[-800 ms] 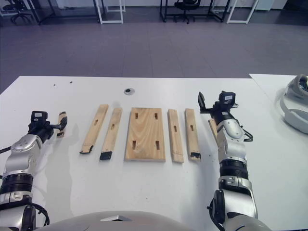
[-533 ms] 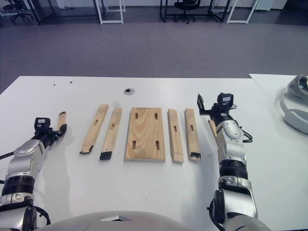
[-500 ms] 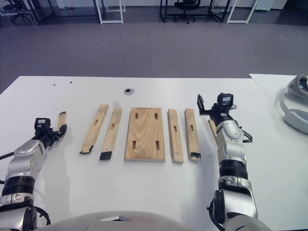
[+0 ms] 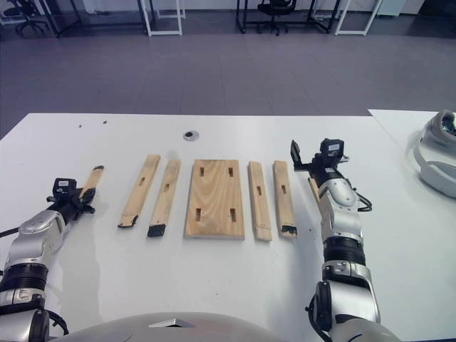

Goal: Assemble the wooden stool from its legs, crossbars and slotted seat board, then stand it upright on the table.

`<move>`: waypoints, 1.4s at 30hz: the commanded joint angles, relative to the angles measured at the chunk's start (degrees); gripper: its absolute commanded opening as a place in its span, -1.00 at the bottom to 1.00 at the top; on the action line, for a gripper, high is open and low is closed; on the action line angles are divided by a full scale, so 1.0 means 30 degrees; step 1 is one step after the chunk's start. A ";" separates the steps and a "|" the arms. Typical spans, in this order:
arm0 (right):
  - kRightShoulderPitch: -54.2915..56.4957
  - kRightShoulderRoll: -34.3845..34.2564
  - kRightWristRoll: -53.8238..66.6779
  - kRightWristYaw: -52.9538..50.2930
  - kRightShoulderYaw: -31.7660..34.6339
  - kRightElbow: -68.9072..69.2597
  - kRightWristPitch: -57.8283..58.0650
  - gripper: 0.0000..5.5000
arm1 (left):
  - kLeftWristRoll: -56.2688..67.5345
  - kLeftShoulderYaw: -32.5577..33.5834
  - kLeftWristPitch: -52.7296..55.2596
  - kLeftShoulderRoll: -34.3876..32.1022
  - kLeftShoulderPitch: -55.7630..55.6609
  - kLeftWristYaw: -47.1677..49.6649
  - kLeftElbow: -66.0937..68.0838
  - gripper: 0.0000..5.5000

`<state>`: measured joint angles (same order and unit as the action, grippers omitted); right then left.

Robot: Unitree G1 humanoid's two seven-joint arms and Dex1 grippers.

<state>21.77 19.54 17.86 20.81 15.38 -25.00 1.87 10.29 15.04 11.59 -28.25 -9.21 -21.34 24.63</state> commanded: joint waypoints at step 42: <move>-0.2931 -0.5896 0.9211 -0.3582 0.1870 1.1123 0.8018 -0.85 | -0.0118 -0.5367 -0.0509 0.2637 -0.1367 -0.3189 -1.1310 -0.07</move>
<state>16.90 0.74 46.71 10.58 19.71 6.00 26.76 9.37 -3.64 8.57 -19.82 -15.78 -33.09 -8.62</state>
